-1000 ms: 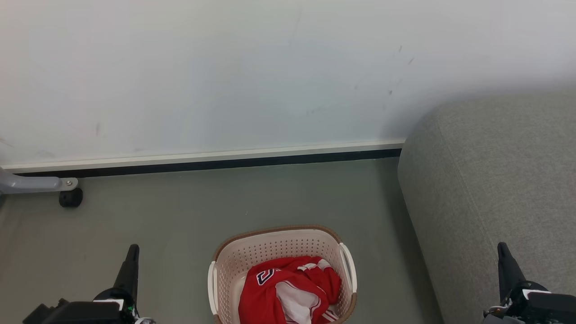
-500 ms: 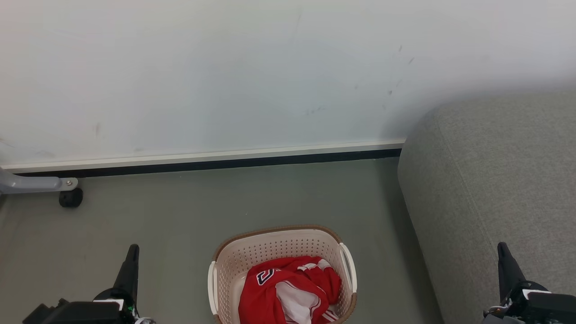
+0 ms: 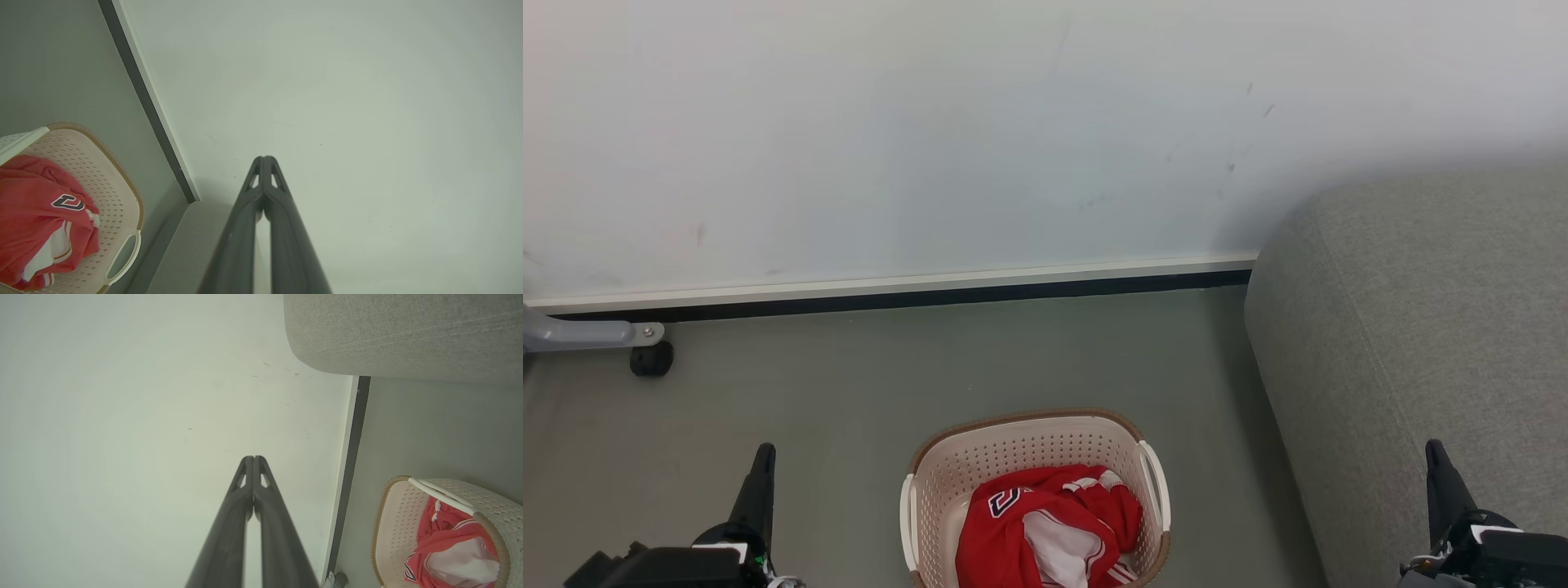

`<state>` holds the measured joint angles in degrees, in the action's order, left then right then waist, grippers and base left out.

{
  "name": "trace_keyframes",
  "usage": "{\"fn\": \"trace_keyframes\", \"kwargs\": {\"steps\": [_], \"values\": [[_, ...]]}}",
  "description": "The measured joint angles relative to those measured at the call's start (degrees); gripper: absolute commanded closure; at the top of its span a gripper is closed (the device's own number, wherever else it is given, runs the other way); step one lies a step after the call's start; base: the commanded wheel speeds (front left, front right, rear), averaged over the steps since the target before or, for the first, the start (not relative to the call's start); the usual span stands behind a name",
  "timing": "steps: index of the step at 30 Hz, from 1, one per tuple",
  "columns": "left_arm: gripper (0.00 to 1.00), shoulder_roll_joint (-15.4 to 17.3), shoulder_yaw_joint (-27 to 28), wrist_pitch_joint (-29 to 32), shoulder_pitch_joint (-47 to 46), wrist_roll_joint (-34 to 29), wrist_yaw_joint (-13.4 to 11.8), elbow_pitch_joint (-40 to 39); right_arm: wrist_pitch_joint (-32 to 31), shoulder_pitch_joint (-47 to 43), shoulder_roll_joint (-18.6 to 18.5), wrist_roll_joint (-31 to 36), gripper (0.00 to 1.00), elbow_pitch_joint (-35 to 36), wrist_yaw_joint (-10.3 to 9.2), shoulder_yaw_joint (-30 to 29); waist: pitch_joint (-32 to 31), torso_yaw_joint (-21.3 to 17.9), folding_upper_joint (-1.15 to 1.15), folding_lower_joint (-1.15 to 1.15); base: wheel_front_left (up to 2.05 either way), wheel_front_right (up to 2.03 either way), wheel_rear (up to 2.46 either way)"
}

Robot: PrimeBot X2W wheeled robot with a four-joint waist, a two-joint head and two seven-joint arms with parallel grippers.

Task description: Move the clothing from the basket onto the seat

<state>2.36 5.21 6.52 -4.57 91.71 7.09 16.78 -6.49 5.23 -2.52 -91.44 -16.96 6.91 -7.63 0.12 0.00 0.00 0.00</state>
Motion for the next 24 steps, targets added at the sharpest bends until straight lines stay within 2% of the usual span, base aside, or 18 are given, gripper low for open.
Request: {"fn": "trace_keyframes", "kwargs": {"steps": [24], "values": [[1.00, 0.0, 0.0, 0.0, 0.0, 0.0, 0.0, 0.0, 0.0, 0.0, 0.0, 0.0, 1.00, 0.0, 0.00, 0.0, 0.0, 0.0, 0.00, 0.00, 0.00, 0.00, 0.00]]}}
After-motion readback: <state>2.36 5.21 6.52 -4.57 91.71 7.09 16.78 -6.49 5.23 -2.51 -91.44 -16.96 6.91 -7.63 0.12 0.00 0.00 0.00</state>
